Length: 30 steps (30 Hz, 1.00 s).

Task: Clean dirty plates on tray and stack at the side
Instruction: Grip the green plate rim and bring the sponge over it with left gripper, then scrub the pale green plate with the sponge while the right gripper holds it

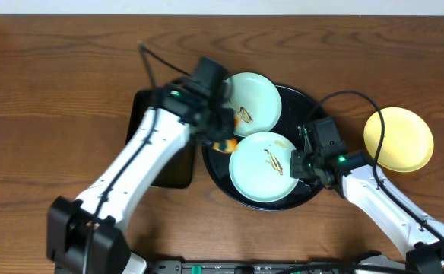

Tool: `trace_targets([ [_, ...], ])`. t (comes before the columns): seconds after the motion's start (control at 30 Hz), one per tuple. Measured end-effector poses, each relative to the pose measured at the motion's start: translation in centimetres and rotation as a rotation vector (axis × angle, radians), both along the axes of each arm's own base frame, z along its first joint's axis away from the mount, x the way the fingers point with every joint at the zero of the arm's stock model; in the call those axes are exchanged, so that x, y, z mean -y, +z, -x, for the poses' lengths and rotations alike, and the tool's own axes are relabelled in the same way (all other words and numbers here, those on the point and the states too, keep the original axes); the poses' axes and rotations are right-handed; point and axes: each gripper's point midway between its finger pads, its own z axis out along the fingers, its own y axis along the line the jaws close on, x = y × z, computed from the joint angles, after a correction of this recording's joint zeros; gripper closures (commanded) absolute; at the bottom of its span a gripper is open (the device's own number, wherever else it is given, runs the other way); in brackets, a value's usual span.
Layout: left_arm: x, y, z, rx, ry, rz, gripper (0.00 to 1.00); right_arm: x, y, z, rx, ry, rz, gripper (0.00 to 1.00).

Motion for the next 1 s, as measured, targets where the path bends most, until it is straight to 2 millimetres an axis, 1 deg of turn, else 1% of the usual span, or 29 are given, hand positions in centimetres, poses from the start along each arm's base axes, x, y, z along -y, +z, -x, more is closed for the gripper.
trace_targets([
  [0.03,1.3,-0.4,0.4,-0.009,-0.027,0.015,0.92,0.1,-0.2,0.4,-0.016,0.001,0.006,0.99],
  [0.1,3.0,-1.1,0.7,-0.024,-0.055,0.036,0.92,0.3,-0.4,0.8,-0.036,0.001,0.014,0.99],
  [0.2,5.4,-2.8,1.2,-0.064,-0.076,0.056,0.93,0.5,-0.8,1.5,-0.068,0.001,0.025,0.99],
  [0.33,7.7,-4.9,2.2,-0.118,-0.095,0.067,0.92,0.7,-1.3,1.8,-0.092,0.001,0.034,0.99],
  [0.5,10.0,-7.4,3.8,-0.182,-0.11,0.058,0.93,0.7,-1.3,1.8,-0.095,0.0,0.036,0.99],
  [0.6,11.8,-8.9,4.6,-0.212,-0.121,0.071,0.92,0.7,-1.3,1.9,-0.096,0.0,0.036,0.99],
  [0.77,13.7,-10.6,6.1,-0.262,-0.121,0.078,0.93,0.7,-1.3,1.9,-0.096,0.0,0.036,0.99],
  [0.9,14.7,-10.9,6.7,-0.277,-0.118,0.093,0.93,1.2,-1.7,2.1,-0.112,-0.012,0.052,0.99],
  [1.0,14.8,-11.0,6.8,-0.282,-0.112,0.091,0.92,1.4,-1.8,2.3,-0.121,-0.014,0.06,0.99],
])
